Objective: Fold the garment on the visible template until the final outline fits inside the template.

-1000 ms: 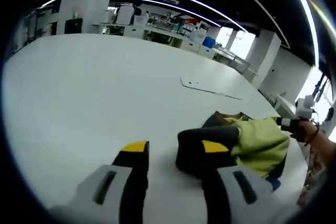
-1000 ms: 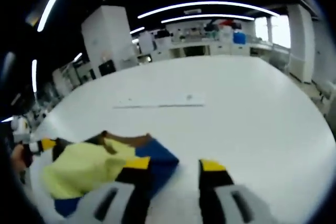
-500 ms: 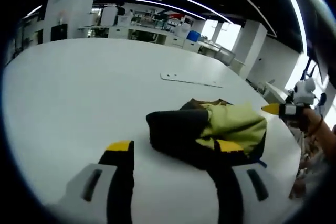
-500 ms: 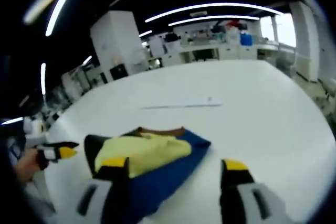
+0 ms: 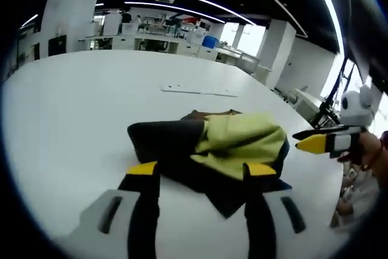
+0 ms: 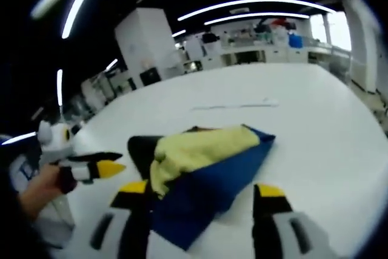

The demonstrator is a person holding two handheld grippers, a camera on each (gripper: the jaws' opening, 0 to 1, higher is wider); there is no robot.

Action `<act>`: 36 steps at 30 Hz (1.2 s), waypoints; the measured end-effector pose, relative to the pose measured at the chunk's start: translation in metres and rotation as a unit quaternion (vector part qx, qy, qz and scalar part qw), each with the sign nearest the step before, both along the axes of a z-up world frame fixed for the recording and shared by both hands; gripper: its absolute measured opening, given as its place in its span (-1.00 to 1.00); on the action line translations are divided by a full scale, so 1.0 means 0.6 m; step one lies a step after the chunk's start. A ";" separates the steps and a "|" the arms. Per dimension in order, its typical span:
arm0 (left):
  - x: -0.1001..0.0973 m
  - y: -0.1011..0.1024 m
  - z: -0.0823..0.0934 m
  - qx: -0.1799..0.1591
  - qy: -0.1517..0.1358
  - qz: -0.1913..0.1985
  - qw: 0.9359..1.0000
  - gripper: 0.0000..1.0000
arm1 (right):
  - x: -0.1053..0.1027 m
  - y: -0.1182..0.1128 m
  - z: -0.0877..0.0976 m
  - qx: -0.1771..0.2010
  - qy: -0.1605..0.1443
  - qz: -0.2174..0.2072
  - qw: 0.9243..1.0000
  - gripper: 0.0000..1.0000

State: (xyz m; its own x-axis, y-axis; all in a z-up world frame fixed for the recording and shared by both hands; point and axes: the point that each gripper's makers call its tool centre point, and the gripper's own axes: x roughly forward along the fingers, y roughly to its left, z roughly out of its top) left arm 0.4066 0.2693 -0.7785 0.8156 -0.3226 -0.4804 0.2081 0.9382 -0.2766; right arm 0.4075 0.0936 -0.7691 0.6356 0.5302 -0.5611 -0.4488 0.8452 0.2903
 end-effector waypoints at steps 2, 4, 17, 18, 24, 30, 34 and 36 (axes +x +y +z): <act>-0.005 -0.019 -0.002 0.006 -0.002 -0.008 1.000 0.01 | -0.009 0.009 -0.005 -0.001 0.002 0.002 1.000 0.28; -0.012 -0.034 -0.004 0.014 0.000 -0.009 1.000 -0.03 | -0.020 0.019 -0.009 0.005 0.007 0.004 1.000 0.24; -0.030 -0.097 -0.036 -0.025 0.029 -0.025 0.999 -0.57 | -0.049 0.051 -0.051 -0.019 0.015 -0.010 1.000 -0.20; -0.031 -0.101 -0.040 -0.026 0.033 -0.029 0.999 -0.61 | -0.049 0.053 -0.053 -0.018 0.015 -0.011 1.000 -0.25; -0.037 -0.117 -0.061 -0.041 0.055 -0.030 0.997 -0.67 | -0.049 0.067 -0.065 -0.013 0.018 -0.014 1.000 -0.41; -0.040 -0.129 -0.077 -0.058 0.075 -0.027 0.995 -0.78 | -0.042 0.071 -0.069 -0.021 0.012 -0.023 0.999 -0.65; -0.029 -0.126 -0.086 -0.069 0.083 -0.023 0.994 -0.92 | -0.035 0.067 -0.068 -0.024 0.006 -0.027 0.999 -0.83; -0.030 -0.129 -0.083 -0.081 0.087 -0.023 0.993 -1.00 | -0.034 0.064 -0.065 -0.025 0.003 -0.030 0.999 -1.00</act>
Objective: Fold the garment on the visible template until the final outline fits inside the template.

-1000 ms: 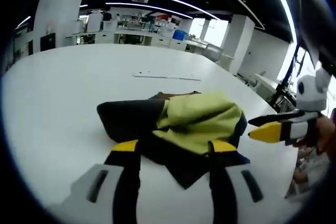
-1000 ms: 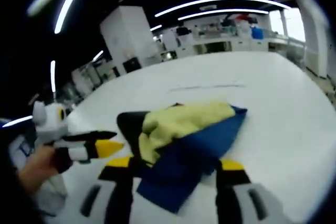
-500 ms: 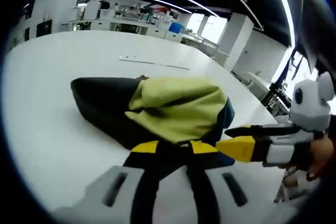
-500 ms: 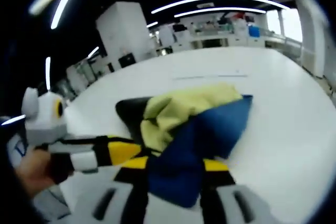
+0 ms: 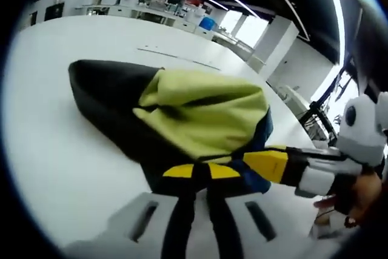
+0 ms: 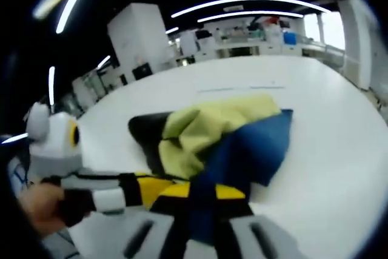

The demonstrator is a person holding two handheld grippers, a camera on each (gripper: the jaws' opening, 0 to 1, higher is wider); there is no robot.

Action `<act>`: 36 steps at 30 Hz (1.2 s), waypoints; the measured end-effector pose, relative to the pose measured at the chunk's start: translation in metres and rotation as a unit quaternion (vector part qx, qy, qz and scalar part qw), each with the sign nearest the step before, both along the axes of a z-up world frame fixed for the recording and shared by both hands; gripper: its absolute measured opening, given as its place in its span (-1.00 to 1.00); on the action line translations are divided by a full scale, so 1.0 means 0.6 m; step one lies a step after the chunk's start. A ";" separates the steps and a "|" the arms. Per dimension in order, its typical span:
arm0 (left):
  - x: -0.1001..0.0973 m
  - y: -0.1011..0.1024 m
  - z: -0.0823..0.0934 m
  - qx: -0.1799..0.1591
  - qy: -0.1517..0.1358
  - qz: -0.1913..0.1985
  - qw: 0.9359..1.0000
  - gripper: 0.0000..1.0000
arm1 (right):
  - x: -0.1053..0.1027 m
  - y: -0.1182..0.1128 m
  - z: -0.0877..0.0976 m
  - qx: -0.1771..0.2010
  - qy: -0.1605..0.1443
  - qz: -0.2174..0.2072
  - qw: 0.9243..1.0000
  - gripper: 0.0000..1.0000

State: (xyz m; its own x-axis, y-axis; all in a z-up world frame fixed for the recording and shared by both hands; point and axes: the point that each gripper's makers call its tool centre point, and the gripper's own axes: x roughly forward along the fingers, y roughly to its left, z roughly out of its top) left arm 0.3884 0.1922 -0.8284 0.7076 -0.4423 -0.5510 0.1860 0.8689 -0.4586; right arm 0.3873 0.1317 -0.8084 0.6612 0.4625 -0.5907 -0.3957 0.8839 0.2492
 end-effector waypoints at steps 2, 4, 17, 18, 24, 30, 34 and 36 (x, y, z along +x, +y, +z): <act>0.001 -0.001 0.005 -0.002 -0.006 0.001 1.000 -1.00 | 0.001 -0.005 -0.001 -0.002 0.001 -0.002 1.000 -1.00; -0.002 -0.002 0.009 -0.006 -0.006 0.001 1.000 -1.00 | 0.000 -0.007 -0.003 0.001 0.003 -0.001 1.000 -1.00; -0.023 0.032 0.082 -0.038 -0.042 -0.004 0.998 -1.00 | -0.012 -0.056 0.024 -0.034 -0.004 0.025 0.999 -1.00; -0.026 0.035 0.087 -0.040 -0.045 -0.006 0.998 -1.00 | -0.012 -0.062 0.028 -0.033 -0.004 0.024 0.999 -1.00; -0.053 0.064 0.114 -0.042 -0.056 -0.011 0.997 -1.00 | -0.013 -0.102 0.050 -0.025 -0.006 0.025 0.999 -1.00; -0.071 0.093 0.136 -0.048 -0.066 -0.010 0.997 -1.00 | -0.020 -0.128 0.066 -0.030 -0.013 0.030 0.999 -1.00; -0.082 0.123 0.149 -0.055 -0.065 0.004 0.996 -1.00 | -0.023 -0.153 0.074 -0.023 -0.009 0.028 0.999 -1.00; -0.084 0.140 0.158 -0.065 -0.069 0.015 0.995 -1.00 | -0.021 -0.168 0.078 -0.023 -0.008 0.022 0.999 -1.00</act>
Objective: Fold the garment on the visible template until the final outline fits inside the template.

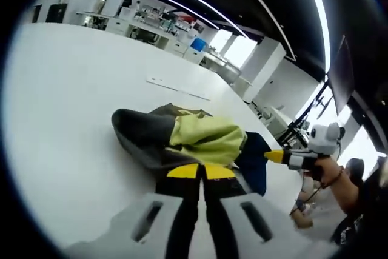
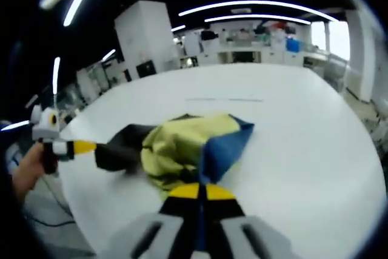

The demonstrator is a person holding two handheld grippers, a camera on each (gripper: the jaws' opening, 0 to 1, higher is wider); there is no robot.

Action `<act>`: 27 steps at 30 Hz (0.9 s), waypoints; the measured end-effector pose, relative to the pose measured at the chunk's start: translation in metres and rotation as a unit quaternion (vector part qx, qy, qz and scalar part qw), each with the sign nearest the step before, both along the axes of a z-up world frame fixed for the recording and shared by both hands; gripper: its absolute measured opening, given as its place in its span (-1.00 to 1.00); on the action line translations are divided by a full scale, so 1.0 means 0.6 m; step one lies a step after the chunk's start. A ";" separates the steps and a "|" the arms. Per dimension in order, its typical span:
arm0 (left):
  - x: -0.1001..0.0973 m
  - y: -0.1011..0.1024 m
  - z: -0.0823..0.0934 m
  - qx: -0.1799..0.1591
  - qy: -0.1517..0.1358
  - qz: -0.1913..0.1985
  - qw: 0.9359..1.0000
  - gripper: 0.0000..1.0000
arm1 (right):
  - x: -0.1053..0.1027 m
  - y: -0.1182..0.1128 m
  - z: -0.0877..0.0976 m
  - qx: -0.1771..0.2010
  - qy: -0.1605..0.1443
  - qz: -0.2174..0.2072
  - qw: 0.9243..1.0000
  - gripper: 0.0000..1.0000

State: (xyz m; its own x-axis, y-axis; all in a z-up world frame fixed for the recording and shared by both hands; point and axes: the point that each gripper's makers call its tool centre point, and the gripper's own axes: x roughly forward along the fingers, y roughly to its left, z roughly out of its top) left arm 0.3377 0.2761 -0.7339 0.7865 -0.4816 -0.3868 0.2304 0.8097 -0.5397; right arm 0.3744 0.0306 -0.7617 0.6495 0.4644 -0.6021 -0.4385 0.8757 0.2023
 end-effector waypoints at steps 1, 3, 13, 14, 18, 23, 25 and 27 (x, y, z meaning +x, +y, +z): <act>-0.001 0.007 0.004 -0.001 -0.003 0.003 1.000 -1.00 | 0.001 -0.006 0.002 0.001 0.000 -0.004 1.000 -1.00; -0.005 0.024 0.010 0.003 -0.007 0.010 1.000 -1.00 | 0.005 -0.021 0.005 -0.002 -0.001 -0.010 1.000 -1.00; -0.033 0.093 -0.003 0.050 -0.002 0.009 0.999 -1.00 | 0.019 -0.088 0.016 -0.006 0.006 -0.056 0.998 -1.00; -0.034 0.099 -0.004 0.050 -0.001 0.012 0.999 -1.00 | 0.022 -0.097 0.017 -0.009 0.006 -0.064 0.998 -1.00; -0.031 0.128 -0.006 0.037 -0.002 0.029 0.999 -1.00 | 0.027 -0.120 0.011 -0.015 0.013 -0.080 0.997 -1.00; -0.027 0.160 -0.016 0.050 0.008 0.043 0.998 -1.00 | 0.034 -0.140 0.002 -0.016 0.021 -0.093 0.995 -1.00; -0.025 0.176 -0.025 0.057 0.015 0.051 0.997 -1.00 | 0.043 -0.153 -0.004 -0.019 0.023 -0.098 0.995 -1.00; -0.025 0.191 -0.037 0.068 0.027 0.056 0.996 -1.00 | 0.048 -0.161 -0.007 -0.022 0.024 -0.101 0.994 -1.00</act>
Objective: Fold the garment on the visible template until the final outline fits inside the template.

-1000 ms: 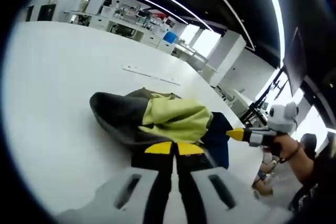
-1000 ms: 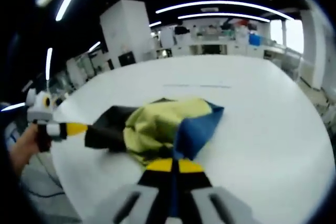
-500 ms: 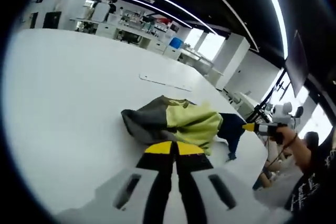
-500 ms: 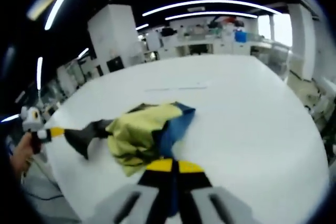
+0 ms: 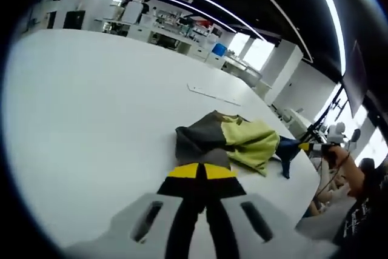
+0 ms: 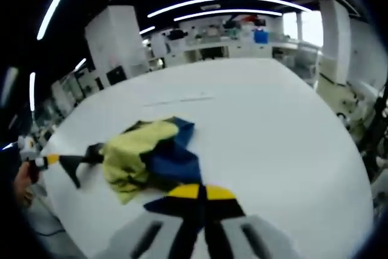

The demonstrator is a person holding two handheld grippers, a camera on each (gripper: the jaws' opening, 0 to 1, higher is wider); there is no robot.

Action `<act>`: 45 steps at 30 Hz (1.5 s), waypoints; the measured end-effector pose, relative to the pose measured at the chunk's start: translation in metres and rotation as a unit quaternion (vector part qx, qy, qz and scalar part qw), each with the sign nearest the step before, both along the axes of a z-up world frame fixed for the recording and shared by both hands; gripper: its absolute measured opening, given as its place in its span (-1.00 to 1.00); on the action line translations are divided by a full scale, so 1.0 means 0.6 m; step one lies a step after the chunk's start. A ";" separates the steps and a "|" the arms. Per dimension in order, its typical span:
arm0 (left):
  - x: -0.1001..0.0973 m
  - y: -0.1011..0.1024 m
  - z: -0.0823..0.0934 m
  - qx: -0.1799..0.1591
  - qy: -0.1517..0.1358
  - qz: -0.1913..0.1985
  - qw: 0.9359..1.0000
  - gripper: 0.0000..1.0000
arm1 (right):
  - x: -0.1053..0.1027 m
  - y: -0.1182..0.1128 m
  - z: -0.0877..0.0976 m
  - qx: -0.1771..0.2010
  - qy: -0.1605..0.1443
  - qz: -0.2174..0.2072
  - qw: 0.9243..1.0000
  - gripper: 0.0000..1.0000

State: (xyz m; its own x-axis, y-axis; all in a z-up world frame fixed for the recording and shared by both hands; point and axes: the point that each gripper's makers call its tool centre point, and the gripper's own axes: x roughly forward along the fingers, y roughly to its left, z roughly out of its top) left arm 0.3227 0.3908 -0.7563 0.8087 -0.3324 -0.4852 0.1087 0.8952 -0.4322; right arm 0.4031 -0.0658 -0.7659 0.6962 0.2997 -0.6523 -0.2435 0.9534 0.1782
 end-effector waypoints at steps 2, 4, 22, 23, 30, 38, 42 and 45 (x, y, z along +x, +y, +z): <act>0.000 0.010 -0.009 0.009 0.008 -0.001 1.000 -1.00 | 0.001 -0.009 -0.004 -0.004 0.006 -0.006 1.000 -1.00; -0.001 0.018 -0.017 0.019 0.016 0.001 1.000 -1.00 | 0.007 -0.018 -0.006 -0.005 0.006 -0.010 1.000 -1.00; 0.000 0.080 -0.082 0.086 0.072 0.003 0.994 -1.00 | 0.041 -0.107 -0.038 -0.052 0.034 -0.045 0.997 -1.00; 0.000 0.082 -0.082 0.089 0.072 0.003 0.993 -1.00 | 0.045 -0.112 -0.040 -0.054 0.035 -0.045 0.997 -1.00; 0.003 0.099 -0.094 0.119 0.088 -0.011 0.989 -1.00 | 0.053 -0.130 -0.058 -0.071 0.049 -0.047 0.995 -1.00; 0.007 0.137 -0.107 0.133 0.103 0.008 0.986 -1.00 | 0.064 -0.164 -0.076 -0.085 0.066 -0.054 0.993 -1.00; 0.007 0.153 -0.112 0.148 0.112 0.014 0.983 -1.00 | 0.060 -0.176 -0.080 -0.093 0.075 -0.058 0.991 -1.00; 0.011 0.168 -0.113 0.166 0.114 0.017 0.979 -1.00 | 0.062 -0.186 -0.085 -0.097 0.079 -0.058 0.990 -1.00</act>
State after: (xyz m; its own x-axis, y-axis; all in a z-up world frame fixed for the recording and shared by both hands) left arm 0.3292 0.4918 -0.8244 0.6741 -0.1011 -0.7317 0.0109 0.9918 -0.1271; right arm 0.4401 -0.1772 -0.8171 0.6038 0.0822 -0.7928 -0.1136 0.9934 0.0165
